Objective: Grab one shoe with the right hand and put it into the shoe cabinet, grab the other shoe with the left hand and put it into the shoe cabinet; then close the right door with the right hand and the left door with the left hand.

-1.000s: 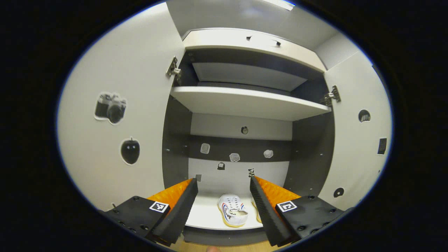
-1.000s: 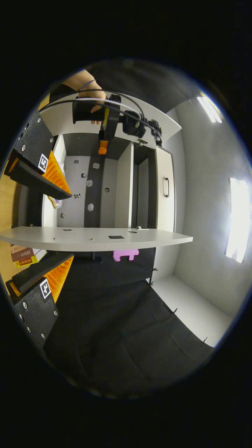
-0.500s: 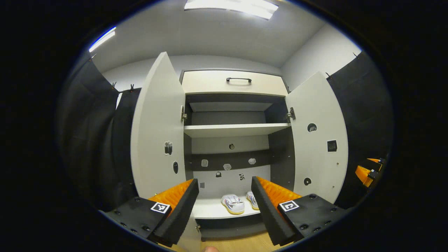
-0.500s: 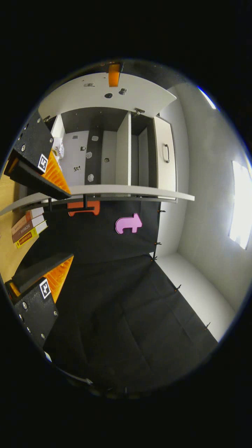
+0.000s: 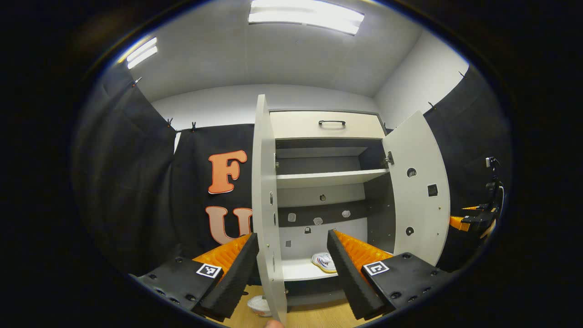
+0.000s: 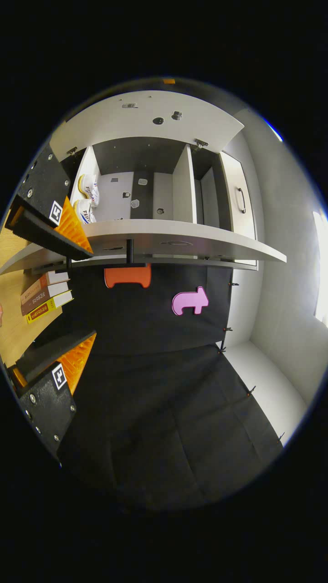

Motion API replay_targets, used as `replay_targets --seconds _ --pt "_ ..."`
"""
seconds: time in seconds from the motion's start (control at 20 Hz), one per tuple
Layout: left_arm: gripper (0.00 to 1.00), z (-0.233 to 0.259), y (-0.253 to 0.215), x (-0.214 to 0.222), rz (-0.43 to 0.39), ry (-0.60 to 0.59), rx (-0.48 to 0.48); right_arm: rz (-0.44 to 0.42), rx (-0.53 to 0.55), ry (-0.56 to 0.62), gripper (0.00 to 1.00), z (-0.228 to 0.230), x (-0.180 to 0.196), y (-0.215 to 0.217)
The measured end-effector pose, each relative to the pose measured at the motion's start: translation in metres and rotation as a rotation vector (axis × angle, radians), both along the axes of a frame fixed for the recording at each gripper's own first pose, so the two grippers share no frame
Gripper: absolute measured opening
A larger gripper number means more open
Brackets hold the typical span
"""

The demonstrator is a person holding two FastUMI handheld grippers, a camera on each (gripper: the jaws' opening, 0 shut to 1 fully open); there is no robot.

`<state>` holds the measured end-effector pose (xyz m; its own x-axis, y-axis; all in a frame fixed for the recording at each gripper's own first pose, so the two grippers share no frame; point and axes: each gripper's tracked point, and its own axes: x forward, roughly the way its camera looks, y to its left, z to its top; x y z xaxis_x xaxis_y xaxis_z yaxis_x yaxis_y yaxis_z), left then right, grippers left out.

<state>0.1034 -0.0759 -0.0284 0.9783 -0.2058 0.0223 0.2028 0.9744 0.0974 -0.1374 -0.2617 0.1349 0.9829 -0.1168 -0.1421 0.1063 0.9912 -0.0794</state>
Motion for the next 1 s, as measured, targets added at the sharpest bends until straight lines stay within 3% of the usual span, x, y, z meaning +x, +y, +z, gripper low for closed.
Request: replay_targets --seconds 0.25,0.6,0.75,0.8,0.85,1.0 --pt "0.97 -0.001 0.022 -0.004 0.002 0.005 -0.040 -0.004 -0.027 0.000 0.88 -0.001 -0.002 0.013" --pt "0.96 -0.006 0.020 -0.013 -0.034 0.015 -0.056 0.129 -0.061 0.003 0.85 -0.003 -0.003 0.096" --pt "0.96 -0.005 0.025 -0.013 -0.014 0.016 -0.044 0.183 -0.007 0.008 0.82 -0.011 0.005 0.119" --pt "0.96 -0.004 0.027 -0.014 0.002 0.012 -0.039 0.201 0.021 0.010 0.75 -0.014 0.008 0.125" --pt "0.96 -0.004 0.028 -0.015 0.019 0.006 -0.034 0.221 0.046 0.012 0.81 -0.016 0.010 0.130" --pt "0.94 -0.001 0.031 -0.023 0.050 -0.009 -0.041 0.249 0.106 0.032 0.81 -0.032 0.024 0.140"
